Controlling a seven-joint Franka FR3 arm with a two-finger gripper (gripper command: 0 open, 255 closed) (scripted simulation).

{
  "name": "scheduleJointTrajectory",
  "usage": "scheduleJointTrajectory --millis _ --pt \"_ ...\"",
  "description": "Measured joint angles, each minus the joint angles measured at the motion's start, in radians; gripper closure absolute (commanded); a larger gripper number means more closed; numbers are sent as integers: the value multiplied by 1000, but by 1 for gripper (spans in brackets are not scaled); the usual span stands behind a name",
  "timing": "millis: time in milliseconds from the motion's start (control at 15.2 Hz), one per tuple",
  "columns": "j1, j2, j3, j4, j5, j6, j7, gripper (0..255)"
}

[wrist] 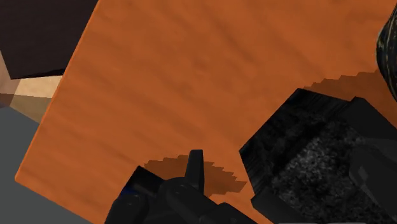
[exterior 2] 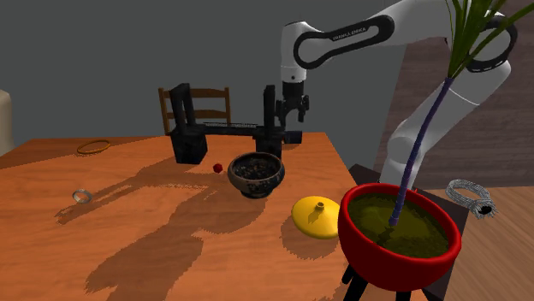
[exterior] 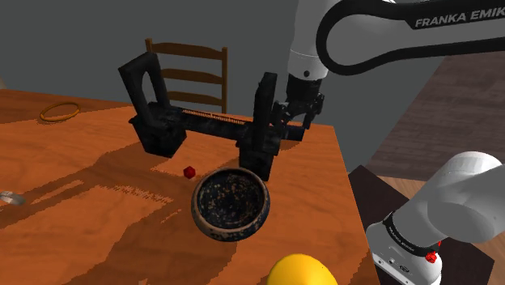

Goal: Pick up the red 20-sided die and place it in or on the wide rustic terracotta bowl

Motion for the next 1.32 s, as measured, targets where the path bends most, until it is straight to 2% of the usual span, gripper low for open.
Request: scheduleJointTrajectory --millis 396,594,726,924,1122,1320 --pt "7 189 107 119 -51 111 131 0" --pt "12 253 155 206 -106 32 213 0" --pt "15 302 195 270 -167 -29 280 0" --pt "34 361 233 334 -227 -64 351 0" --pt "37 378 239 349 -235 -61 362 0" --pt "52 455 259 426 -274 -92 408 0"
